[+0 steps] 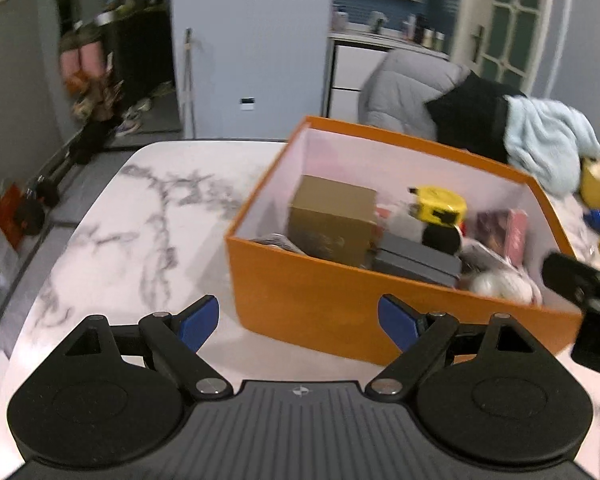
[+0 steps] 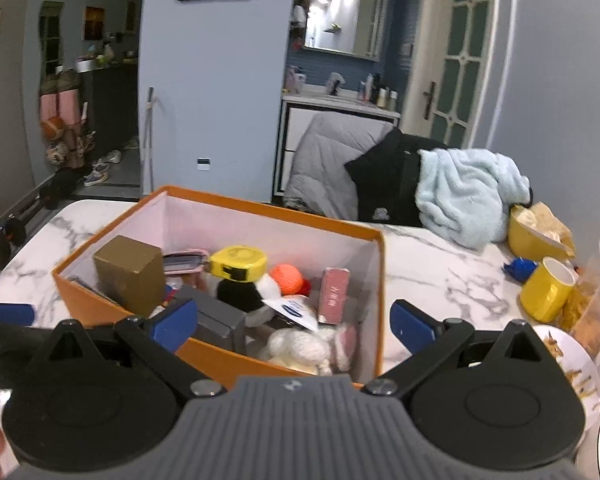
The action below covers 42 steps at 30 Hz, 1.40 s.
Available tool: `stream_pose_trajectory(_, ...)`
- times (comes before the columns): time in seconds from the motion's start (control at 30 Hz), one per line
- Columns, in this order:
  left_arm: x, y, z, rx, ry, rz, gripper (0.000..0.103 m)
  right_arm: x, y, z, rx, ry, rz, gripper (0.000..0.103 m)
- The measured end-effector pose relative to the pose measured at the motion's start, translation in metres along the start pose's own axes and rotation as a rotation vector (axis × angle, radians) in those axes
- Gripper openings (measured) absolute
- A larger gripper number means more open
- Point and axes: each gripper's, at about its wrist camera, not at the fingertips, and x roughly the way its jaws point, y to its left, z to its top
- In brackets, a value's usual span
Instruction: Organize objects
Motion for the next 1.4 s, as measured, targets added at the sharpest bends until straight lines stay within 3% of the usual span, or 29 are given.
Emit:
stream_pose_trajectory(0.37,-0.005,-0.02,-0.004,0.139,-0.044,0.052,0.102,0.008,0.002,-0.007,-0.01,0.043,0.002,0.102)
stream_pose_trajectory(0.67,-0.006,-0.025,-0.005,0.11,-0.018,0.152,0.102,0.018,-0.001,-0.013,0.071,0.097,-0.034,0.102)
stream_pose_trajectory(0.93,-0.008,-0.024,-0.006,0.132,-0.039,0.165,0.102,0.032,-0.002,-0.022,0.109,0.15,-0.047,0.102)
stream_pose_trajectory(1.4,-0.01,-0.025,-0.005,0.154,-0.047,0.152,0.102,0.03,-0.002,-0.023,0.108,0.143,-0.057,0.102)
